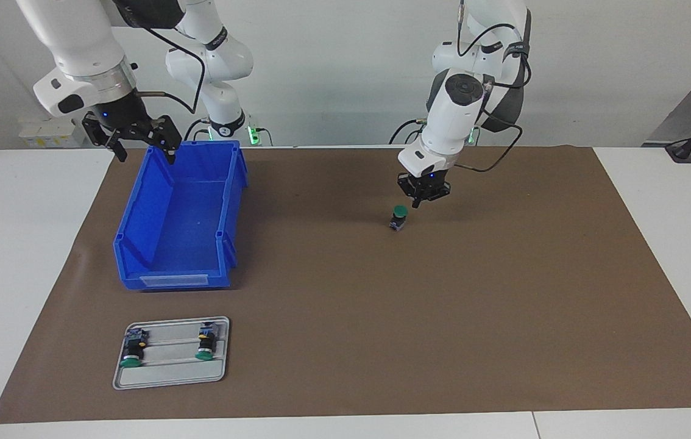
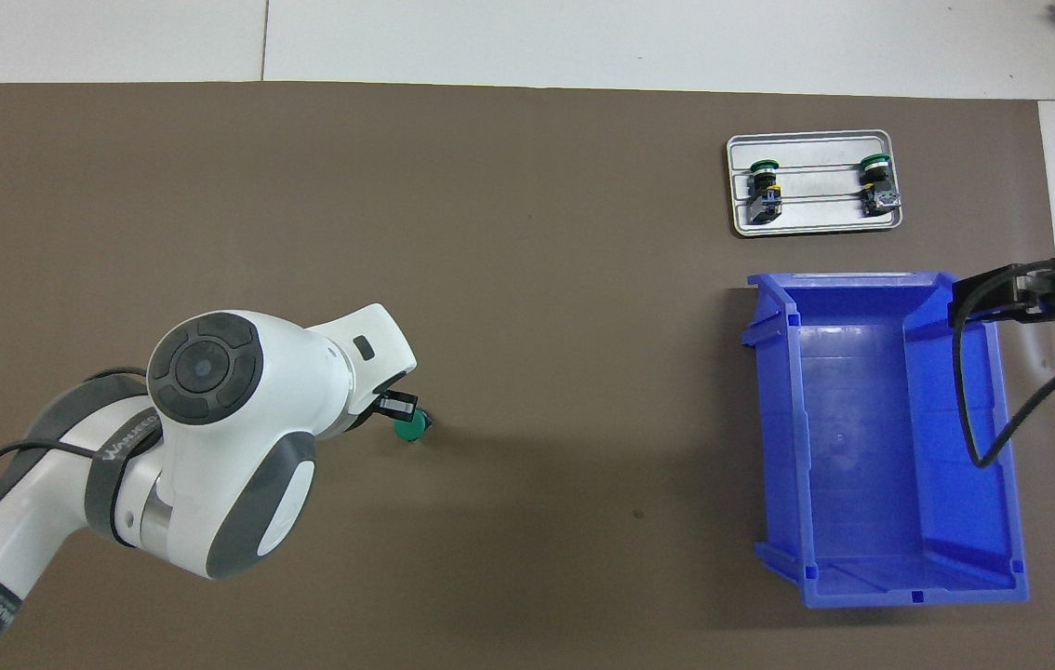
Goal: Place and press button with both arms
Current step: 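Press down on the button's green cap with the left gripper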
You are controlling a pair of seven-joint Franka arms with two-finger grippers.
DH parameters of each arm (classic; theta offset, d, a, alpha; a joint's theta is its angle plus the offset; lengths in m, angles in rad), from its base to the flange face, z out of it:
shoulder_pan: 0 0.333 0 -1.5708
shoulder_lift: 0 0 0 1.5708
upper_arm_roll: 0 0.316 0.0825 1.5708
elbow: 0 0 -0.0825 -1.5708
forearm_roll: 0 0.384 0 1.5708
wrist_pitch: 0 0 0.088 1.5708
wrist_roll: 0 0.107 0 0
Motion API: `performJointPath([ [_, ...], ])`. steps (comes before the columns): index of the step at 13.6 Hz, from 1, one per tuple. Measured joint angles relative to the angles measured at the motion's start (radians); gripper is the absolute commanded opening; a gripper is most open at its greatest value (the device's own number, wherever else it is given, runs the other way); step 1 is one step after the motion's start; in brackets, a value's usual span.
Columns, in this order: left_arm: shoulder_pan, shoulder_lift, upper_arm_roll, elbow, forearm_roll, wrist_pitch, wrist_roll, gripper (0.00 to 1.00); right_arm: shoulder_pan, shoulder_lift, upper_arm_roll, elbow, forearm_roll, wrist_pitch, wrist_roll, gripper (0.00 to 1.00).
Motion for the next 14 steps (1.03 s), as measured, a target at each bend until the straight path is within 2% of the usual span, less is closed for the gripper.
performJointPath([
  [14, -0.043, 0.005, -0.002, -0.103, 0.000, 0.120, 0.000, 0.00, 0.000, 0.000, 0.000, 0.000, 0.000, 0.000, 0.000, 1.00],
])
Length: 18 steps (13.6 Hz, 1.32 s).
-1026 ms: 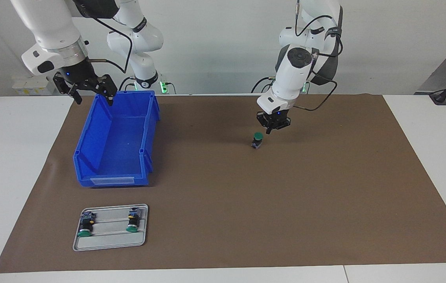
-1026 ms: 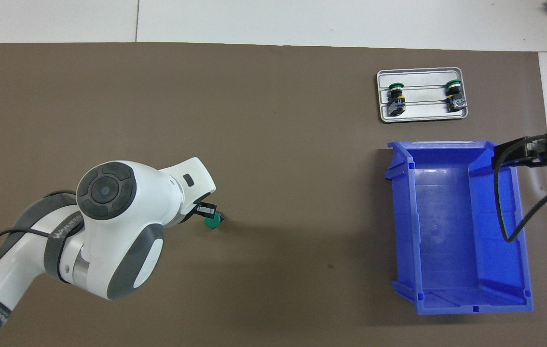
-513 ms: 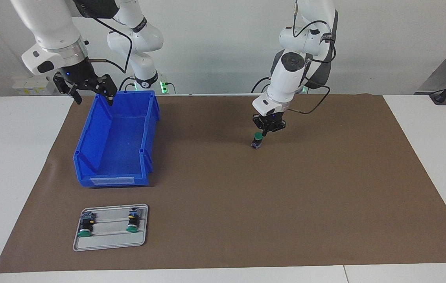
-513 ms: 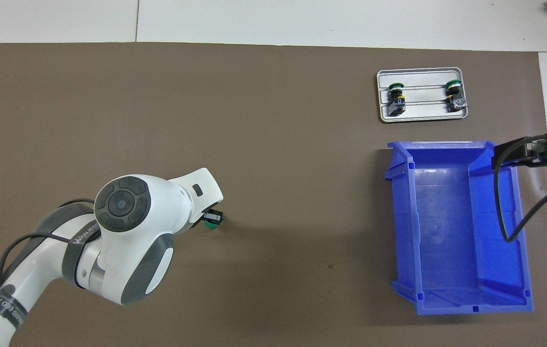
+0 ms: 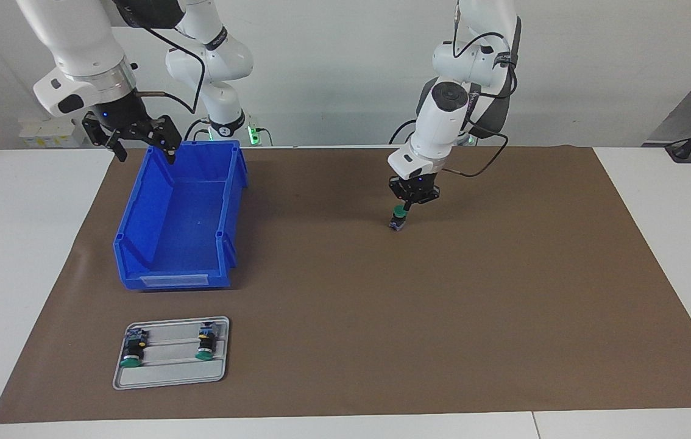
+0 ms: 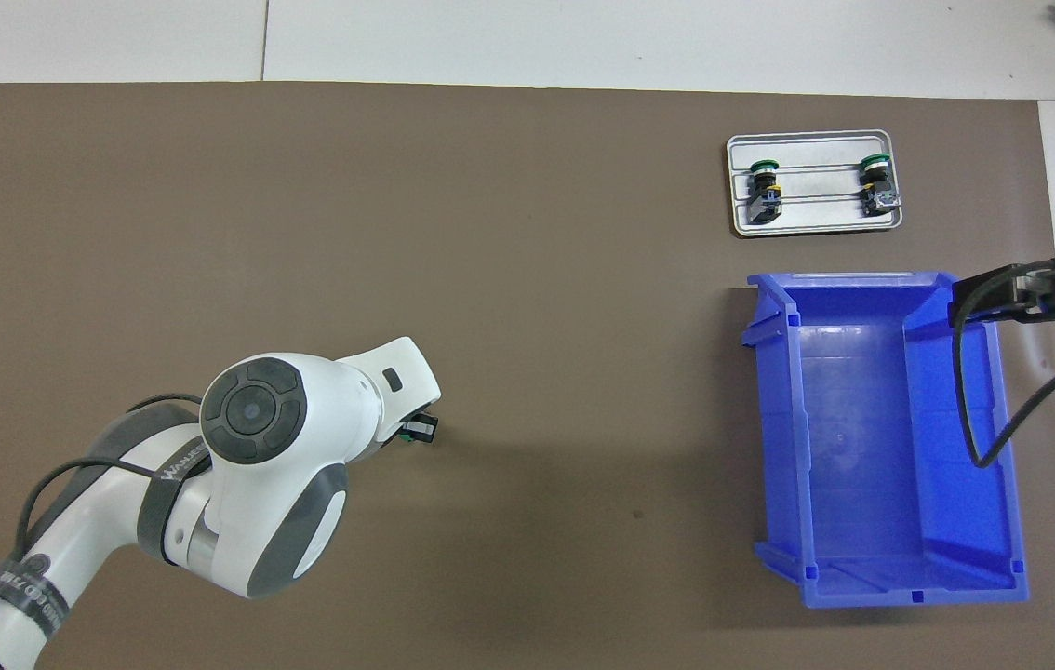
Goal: Place and press button with both arms
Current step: 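Press down on the button's green cap with the left gripper, then lift the left gripper away while the right gripper reaches the button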
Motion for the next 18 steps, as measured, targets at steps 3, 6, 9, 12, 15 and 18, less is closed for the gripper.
performJointPath([
  [3, -0.007, 0.000, 0.000, -0.017, 0.000, 0.018, 0.000, 0.00, 0.000, 0.000, 0.000, 0.000, 0.000, 0.000, 0.000, 1.00],
  [6, -0.010, 0.000, 0.000, -0.038, 0.000, 0.045, 0.000, 0.00, 0.000, 0.000, 0.000, 0.000, 0.000, 0.000, 0.000, 1.00],
  [9, -0.018, 0.000, 0.002, -0.043, 0.001, 0.054, 0.000, 0.00, 0.000, 0.000, 0.000, 0.000, 0.000, 0.000, 0.000, 1.00],
  [12, -0.020, 0.001, 0.003, -0.055, 0.004, 0.070, 0.000, 0.00, 0.000, 0.000, 0.000, 0.000, 0.000, 0.000, 0.000, 1.00],
  [15, -0.020, 0.000, 0.005, -0.058, 0.007, 0.075, 0.000, 0.00, 0.000, 0.000, 0.000, 0.000, 0.000, 0.000, 0.000, 1.00],
  [18, -0.021, 0.008, 0.006, -0.036, 0.007, 0.051, 0.000, 0.00, 0.000, 0.000, 0.000, 0.000, 0.000, 0.000, 0.000, 1.00],
])
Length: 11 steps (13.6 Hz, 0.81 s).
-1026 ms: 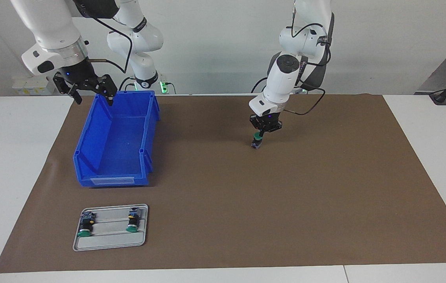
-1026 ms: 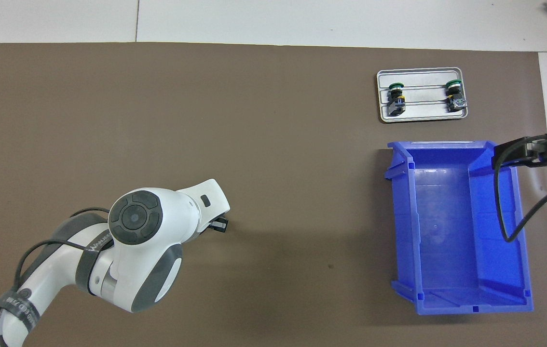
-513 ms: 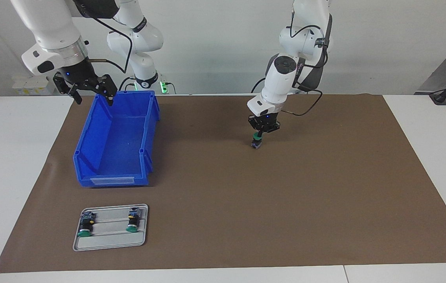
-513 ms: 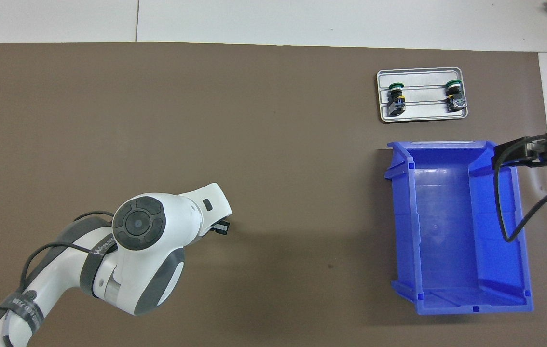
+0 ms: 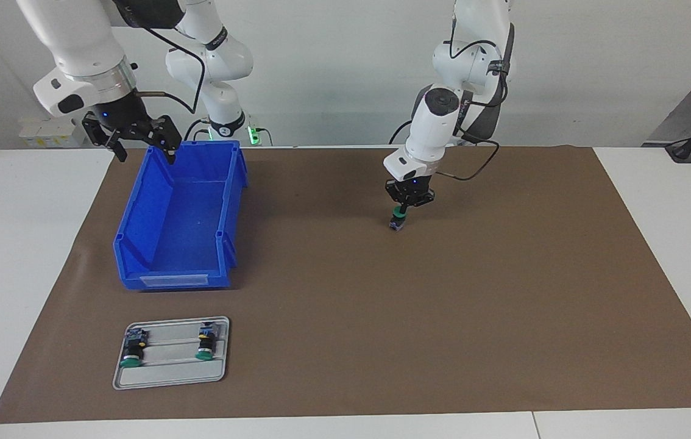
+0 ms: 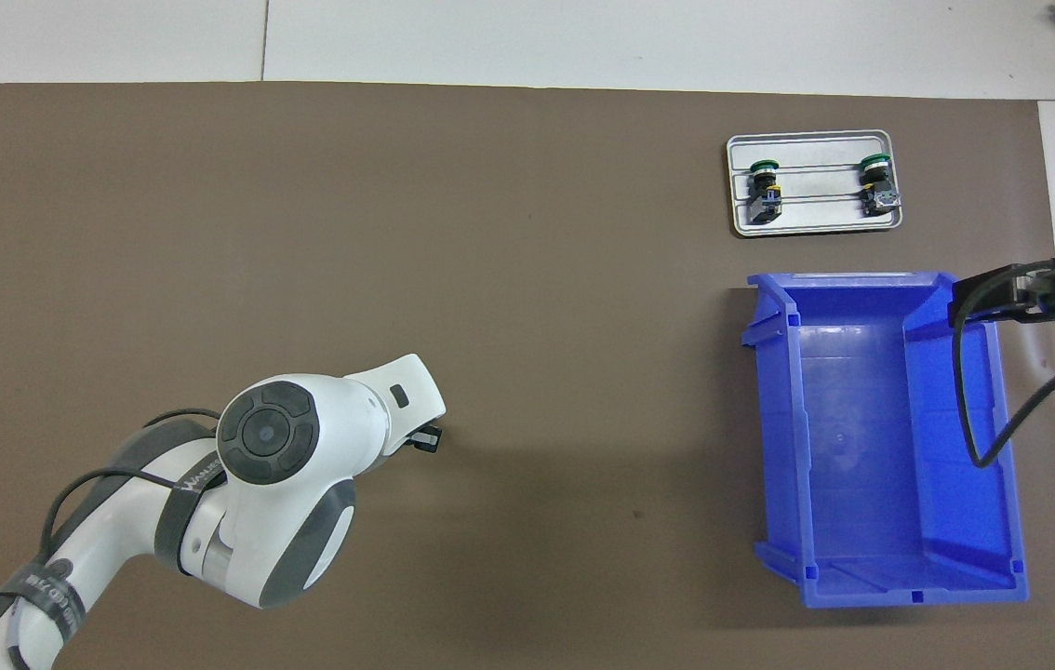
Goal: Place and press button with both arms
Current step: 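Lift the left gripper away while the right gripper reaches the button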
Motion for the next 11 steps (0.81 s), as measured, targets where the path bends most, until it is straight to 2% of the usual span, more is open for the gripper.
performJointPath([
  [4, 0.027, 0.036, 0.013, 0.213, 0.000, -0.224, 0.000, 0.00, 0.000, 0.000, 0.000, 0.000, 0.000, 0.000, 0.000, 1.00],
  [5, 0.053, 0.041, 0.016, 0.270, 0.000, -0.279, 0.004, 0.09, 0.000, 0.000, 0.000, 0.000, 0.000, 0.000, 0.000, 1.00],
  [6, 0.085, 0.043, 0.019, 0.318, 0.000, -0.319, 0.023, 0.24, -0.001, 0.000, 0.000, 0.000, 0.000, 0.000, 0.000, 1.00],
  [8, 0.167, 0.045, 0.024, 0.375, 0.000, -0.350, 0.095, 0.46, -0.001, 0.000, -0.001, 0.000, 0.000, -0.001, 0.000, 0.99],
  [9, 0.213, 0.044, 0.027, 0.390, 0.000, -0.354, 0.143, 0.55, 0.000, 0.000, -0.001, 0.000, 0.000, -0.002, 0.000, 0.98],
  [11, 0.306, 0.040, 0.031, 0.405, 0.000, -0.364, 0.228, 0.67, 0.005, 0.000, 0.000, -0.001, 0.000, -0.001, 0.000, 0.95],
])
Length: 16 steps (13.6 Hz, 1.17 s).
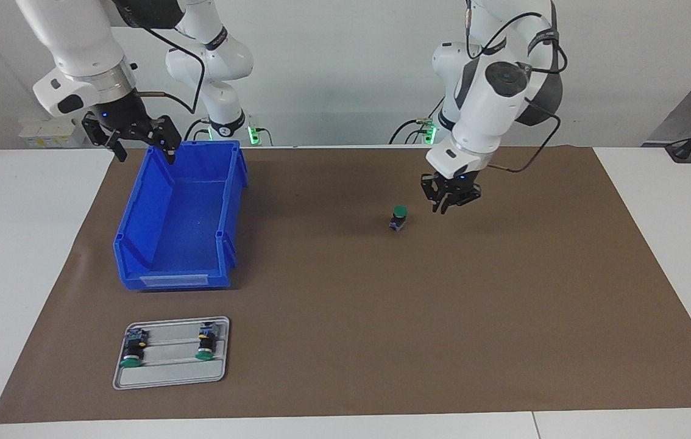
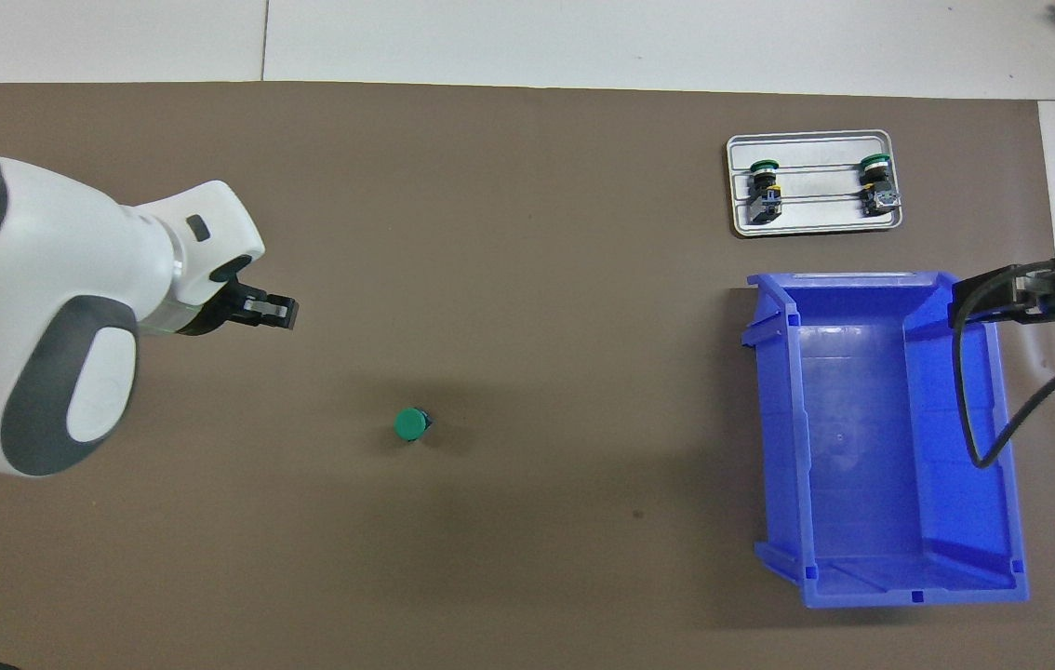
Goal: Place and press button with both arms
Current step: 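Lift the left gripper away while the right gripper reaches the button, then grasp the green-capped button with the right gripper and lift it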
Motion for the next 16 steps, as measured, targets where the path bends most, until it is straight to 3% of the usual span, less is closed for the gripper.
performJointPath([
  [2, 0.074, -0.013, 0.004, 0.012, 0.000, -0.034, 0.042, 0.91, 0.032, 0.000, 0.000, -0.004, 0.001, 0.013, 0.039, 0.95],
  [4, 0.119, -0.030, 0.005, 0.036, 0.000, -0.070, 0.050, 0.99, 0.088, 0.000, 0.002, -0.019, 0.001, 0.038, 0.134, 0.92],
  [8, 0.138, -0.038, 0.003, 0.137, 0.124, -0.162, 0.052, 1.00, 0.212, -0.003, 0.004, -0.104, 0.001, 0.161, 0.355, 0.90],
  [12, 0.139, -0.019, 0.002, 0.249, 0.130, -0.316, 0.049, 1.00, 0.357, 0.005, 0.004, -0.206, 0.001, 0.304, 0.593, 0.90],
  [16, 0.139, 0.051, 0.002, 0.403, 0.128, -0.445, 0.039, 1.00, 0.516, 0.110, 0.005, -0.211, 0.001, 0.440, 0.820, 0.89],
])
